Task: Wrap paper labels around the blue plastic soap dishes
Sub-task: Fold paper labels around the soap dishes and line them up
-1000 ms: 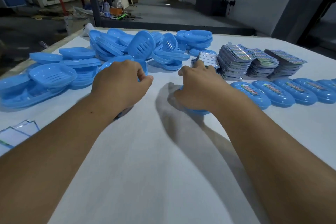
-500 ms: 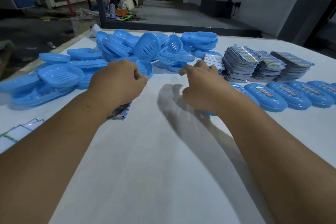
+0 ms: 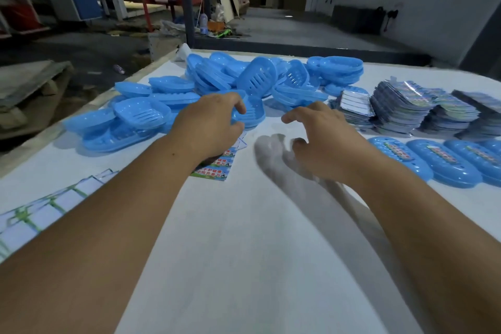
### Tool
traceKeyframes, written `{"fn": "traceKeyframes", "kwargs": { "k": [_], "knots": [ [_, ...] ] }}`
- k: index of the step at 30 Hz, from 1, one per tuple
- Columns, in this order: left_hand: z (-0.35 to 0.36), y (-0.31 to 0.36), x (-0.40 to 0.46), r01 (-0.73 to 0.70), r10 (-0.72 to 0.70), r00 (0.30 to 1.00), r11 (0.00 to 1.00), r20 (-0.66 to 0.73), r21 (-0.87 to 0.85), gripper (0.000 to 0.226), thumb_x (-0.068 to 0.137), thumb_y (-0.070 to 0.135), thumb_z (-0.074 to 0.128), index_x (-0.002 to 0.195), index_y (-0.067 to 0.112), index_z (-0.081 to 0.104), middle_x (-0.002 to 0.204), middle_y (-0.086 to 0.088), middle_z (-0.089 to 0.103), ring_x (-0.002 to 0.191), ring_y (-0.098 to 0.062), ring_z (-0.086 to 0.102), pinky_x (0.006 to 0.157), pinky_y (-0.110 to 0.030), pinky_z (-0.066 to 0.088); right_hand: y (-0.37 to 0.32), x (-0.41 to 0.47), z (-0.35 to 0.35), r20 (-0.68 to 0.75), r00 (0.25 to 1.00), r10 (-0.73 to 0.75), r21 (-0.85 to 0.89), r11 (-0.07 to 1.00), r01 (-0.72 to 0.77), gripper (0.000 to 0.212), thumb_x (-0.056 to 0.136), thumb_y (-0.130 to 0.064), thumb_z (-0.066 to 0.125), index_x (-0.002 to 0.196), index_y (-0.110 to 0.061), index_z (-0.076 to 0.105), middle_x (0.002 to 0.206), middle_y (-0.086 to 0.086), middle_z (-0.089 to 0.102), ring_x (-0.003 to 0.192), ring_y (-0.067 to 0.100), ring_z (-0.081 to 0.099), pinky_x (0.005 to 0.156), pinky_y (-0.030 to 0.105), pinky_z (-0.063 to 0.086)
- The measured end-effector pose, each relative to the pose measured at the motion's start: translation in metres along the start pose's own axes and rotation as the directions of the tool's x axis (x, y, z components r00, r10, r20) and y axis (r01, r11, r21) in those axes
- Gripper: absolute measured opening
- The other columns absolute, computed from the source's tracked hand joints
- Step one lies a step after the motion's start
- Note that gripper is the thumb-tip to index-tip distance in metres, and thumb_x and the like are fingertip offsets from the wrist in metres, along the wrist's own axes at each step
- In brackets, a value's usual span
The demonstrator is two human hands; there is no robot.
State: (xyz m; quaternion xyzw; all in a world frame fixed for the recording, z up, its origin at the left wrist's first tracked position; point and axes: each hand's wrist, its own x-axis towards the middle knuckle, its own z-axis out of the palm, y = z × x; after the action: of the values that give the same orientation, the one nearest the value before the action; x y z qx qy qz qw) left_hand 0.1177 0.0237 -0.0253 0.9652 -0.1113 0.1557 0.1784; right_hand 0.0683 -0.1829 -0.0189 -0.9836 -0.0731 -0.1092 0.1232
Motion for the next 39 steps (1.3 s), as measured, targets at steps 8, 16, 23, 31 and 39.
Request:
{"fn": "traceKeyframes", "kwargs": {
  "k": [8,16,23,31,39],
  "knots": [
    [0.011,0.004,0.003,-0.029,0.028,1.0,0.997,0.008,0.073,0.019,0.096,0.034,0.057,0.112,0.031,0.067,0.107,0.004,0.062,0.103,-0.021,0.058,0.084,-0.037,0.049,0.0,0.001,0.003,-0.002,1.0,-0.019,0.039,0.999,0.019,0.047,0.095,-0.026,0.057,0.141,-0.033,0.051,0.142,-0.001,0.045,0.128,0.028,0.044,0.102,0.041,0.039],
    [0.007,0.011,0.01,-0.048,0.004,0.958,0.988,-0.286,-0.149,0.021,0.102,0.03,0.052,0.111,0.016,0.065,0.108,-0.006,0.056,0.1,-0.026,0.055,0.083,-0.036,0.044,0.0,0.002,0.001,-0.016,0.999,-0.041,0.084,0.996,0.042,0.05,0.093,-0.01,0.052,0.139,-0.031,0.054,0.139,0.001,0.049,0.121,0.027,0.052,0.1,0.04,0.044],
    [0.0,0.021,0.013,0.034,-0.163,0.978,0.738,-0.129,-0.674,0.021,0.105,0.03,0.045,0.094,0.016,0.057,0.08,0.008,0.058,0.074,-0.006,0.062,0.06,-0.018,0.045,0.004,0.002,0.0,-0.158,0.987,0.003,0.227,0.973,0.033,0.063,0.094,-0.022,0.062,0.15,-0.033,0.035,0.142,0.0,0.044,0.128,0.025,0.048,0.105,0.04,0.042],
    [0.0,0.032,0.004,0.209,-0.001,0.974,0.385,0.226,-0.899,0.027,0.105,0.021,0.044,0.084,0.015,0.061,0.067,0.005,0.059,0.06,-0.008,0.06,0.054,-0.023,0.043,0.011,0.0,-0.009,-0.215,0.976,-0.039,0.214,0.973,0.085,0.094,0.083,-0.047,0.077,0.157,-0.037,0.02,0.156,-0.005,0.032,0.14,0.025,0.033,0.111,0.04,0.034],
    [-0.001,0.026,0.006,0.168,-0.083,0.984,0.734,0.158,-0.658,0.037,0.1,0.039,0.049,0.078,0.015,0.066,0.062,0.009,0.066,0.054,-0.007,0.058,0.055,-0.025,0.045,0.014,0.004,-0.012,-0.113,0.993,0.022,0.187,0.982,-0.001,0.094,0.066,-0.063,0.083,0.144,-0.028,0.047,0.126,-0.009,0.057,0.117,0.016,0.052,0.088,0.026,0.036]
  ]
}}
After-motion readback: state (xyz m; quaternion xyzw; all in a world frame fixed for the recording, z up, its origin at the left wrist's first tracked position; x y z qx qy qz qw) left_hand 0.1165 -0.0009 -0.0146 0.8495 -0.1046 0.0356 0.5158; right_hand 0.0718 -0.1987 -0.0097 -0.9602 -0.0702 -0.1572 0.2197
